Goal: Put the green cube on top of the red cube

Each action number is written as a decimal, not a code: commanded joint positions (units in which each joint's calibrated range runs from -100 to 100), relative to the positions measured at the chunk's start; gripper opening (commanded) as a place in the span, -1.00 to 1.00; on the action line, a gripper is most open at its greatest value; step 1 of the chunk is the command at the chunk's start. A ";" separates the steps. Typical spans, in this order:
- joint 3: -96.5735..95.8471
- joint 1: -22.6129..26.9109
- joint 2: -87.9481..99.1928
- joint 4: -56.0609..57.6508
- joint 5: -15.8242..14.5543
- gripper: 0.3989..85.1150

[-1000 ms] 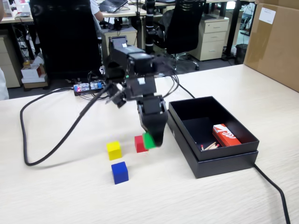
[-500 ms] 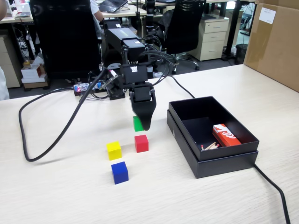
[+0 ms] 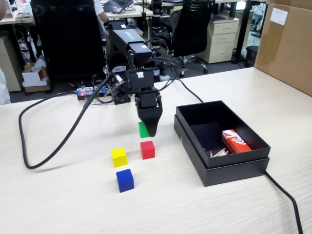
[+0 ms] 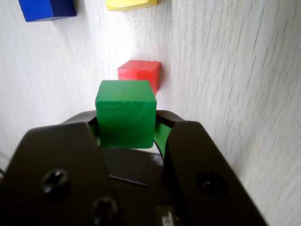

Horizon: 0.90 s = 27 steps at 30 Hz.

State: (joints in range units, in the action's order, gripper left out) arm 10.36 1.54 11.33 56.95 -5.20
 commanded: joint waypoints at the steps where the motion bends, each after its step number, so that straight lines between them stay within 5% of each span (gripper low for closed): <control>1: 1.97 -0.05 0.78 0.37 -0.15 -0.99; 23: 2.24 -0.34 -3.47 -0.58 -0.24 -0.98; 25: 2.15 -0.29 -3.81 -0.58 -0.20 -0.74; 27: 2.06 -0.29 -3.93 -0.58 -0.24 -0.74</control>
State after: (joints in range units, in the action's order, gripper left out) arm 10.18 1.25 6.41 56.95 -5.20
